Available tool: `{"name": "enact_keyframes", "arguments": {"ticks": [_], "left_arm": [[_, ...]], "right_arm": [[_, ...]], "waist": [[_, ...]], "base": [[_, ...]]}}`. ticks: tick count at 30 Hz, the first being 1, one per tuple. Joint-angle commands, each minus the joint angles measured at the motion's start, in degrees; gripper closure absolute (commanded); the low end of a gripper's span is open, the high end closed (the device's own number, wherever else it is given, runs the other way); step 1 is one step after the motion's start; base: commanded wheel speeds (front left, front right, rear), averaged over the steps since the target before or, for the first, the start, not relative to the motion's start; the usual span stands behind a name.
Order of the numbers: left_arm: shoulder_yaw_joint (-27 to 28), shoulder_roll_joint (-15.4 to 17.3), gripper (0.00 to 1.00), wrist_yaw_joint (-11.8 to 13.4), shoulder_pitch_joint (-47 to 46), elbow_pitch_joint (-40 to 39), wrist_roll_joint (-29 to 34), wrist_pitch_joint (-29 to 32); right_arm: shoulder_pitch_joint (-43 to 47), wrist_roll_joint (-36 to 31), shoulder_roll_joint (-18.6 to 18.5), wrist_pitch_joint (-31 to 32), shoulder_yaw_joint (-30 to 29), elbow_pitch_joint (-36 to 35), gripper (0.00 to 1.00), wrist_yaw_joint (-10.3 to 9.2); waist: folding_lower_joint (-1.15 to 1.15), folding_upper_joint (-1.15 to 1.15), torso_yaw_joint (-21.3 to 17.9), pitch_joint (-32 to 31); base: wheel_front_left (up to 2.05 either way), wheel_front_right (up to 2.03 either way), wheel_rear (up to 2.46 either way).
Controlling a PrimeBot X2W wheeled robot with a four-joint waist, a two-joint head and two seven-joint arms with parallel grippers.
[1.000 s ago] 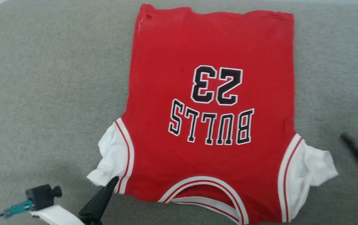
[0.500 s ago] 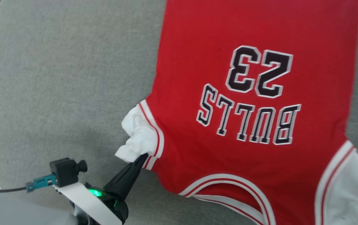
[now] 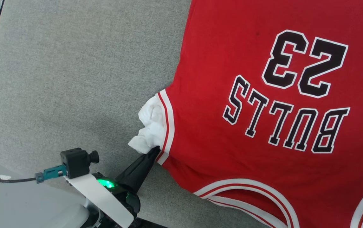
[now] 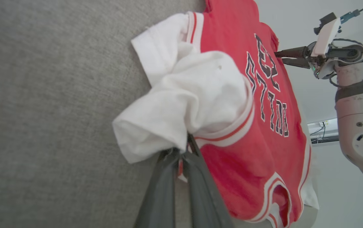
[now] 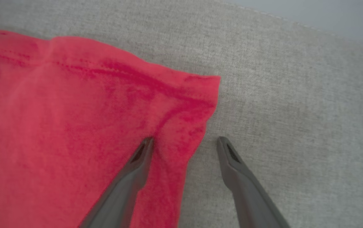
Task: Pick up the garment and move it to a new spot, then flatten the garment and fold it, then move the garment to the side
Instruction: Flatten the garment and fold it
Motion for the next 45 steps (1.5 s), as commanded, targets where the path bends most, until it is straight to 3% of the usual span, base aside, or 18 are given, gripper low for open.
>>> {"name": "enact_keyframes", "arguments": {"ticks": [1, 2, 3, 4, 5, 6, 11, 15, 19, 24, 31, 37, 40, 45], "left_arm": [[-0.01, -0.15, 1.0, 0.11, -1.18, -0.06, 0.69, -0.28], [-0.16, -0.25, 1.0, 0.11, -1.4, -0.04, 0.74, -0.28], [-0.24, -0.34, 1.0, 0.11, -1.56, -0.02, 0.69, -0.28], [-0.28, -0.35, 1.0, 0.11, -1.74, 0.02, 0.61, -0.28], [-0.26, -0.33, 1.0, 0.11, -2.0, 0.12, 0.51, -0.28], [-0.13, -0.34, 1.0, 0.12, -2.24, 0.29, 0.4, -0.28], [1.24, -0.33, 1.0, 0.11, -1.22, 1.47, -0.08, -0.28], [2.67, 0.33, 1.0, 0.12, 0.71, 2.58, -0.17, -0.28], [4.46, 0.7, 1.0, 0.11, 3.16, 3.2, -0.28, -0.28], [5.56, 1.19, 1.0, 0.11, 5.49, 3.7, -0.38, -0.28], [7.32, 1.6, 1.0, 0.12, 8.14, 4.22, -0.57, -0.29], [8.94, 1.77, 1.0, 0.12, 10.13, 4.5, -0.77, -0.29], [9.14, 1.78, 1.0, 0.11, 10.38, 4.94, -0.84, -0.29], [9.87, 1.73, 1.0, 0.11, 10.94, 5.34, -0.83, -0.29]], "right_arm": [[2.03, -0.26, 0.11, 1.25, -0.19, 2.16, 0.0, -0.02], [2.16, -0.37, 0.42, 1.6, -0.35, 2.39, 0.0, -0.02], [2.28, -0.3, 0.62, 1.81, -0.32, 2.46, 0.1, -0.02], [2.37, -0.22, 0.78, 1.85, -0.28, 2.39, 0.58, -0.02], [2.36, -0.05, 0.75, 1.23, -0.46, 2.03, 0.84, -0.02], [2.33, 0.06, 0.76, 0.47, -0.83, 1.73, 1.0, -0.02], [3.91, 3.16, 0.36, -2.24, -0.5, -0.15, 1.0, -0.02], [7.7, 8.53, -2.57, -1.99, 3.43, -4.19, 1.0, -0.02], [16.19, 16.09, -5.35, 0.5, 5.77, -10.75, 1.0, -0.02], [31.08, 24.58, -7.78, 3.93, 4.45, -22.06, 1.0, -0.02], [53.29, 31.6, -3.35, 6.19, 0.5, -37.0, 1.0, -0.02], [72.57, 33.8, 2.13, 7.49, 2.53, -48.57, 1.0, -0.02], [79.49, 33.36, 4.83, 5.85, 6.38, -51.22, 1.0, -0.01], [81.32, 33.11, 5.6, 2.34, 11.24, -50.08, 1.0, -0.01]], "waist": [[0.0, 0.0, -0.09, 0.21], [0.0, 0.0, -0.13, 0.31], [0.0, 0.0, -0.2, 0.38], [0.0, 0.0, -0.3, 0.43], [0.0, 0.0, -0.44, 0.48], [0.0, 0.0, -0.62, 0.37], [0.0, 0.0, -1.97, -2.72], [0.0, 0.0, -3.77, -6.15], [0.0, 0.0, -5.42, -9.71], [0.0, 0.0, -7.37, -13.08], [0.0, 0.0, -9.51, -16.56], [0.0, 0.0, -11.01, -18.26], [0.0, 0.0, -11.4, -19.18], [0.0, 0.0, -12.07, -19.9]], "base": [[0.0, 0.0, 0.0], [0.0, 0.0, 0.0], [0.0, 0.0, 0.0], [0.0, 0.0, 0.0], [0.0, 0.0, 0.0], [0.0, 0.0, 0.0], [0.0, 0.0, 0.0], [0.0, 0.0, 0.0], [0.0, 0.0, 0.0], [0.0, 0.0, 0.0], [0.0, 0.0, 0.0], [0.0, 0.0, 0.0], [0.0, 0.0, 0.0], [0.0, 0.0, 0.0]]}}
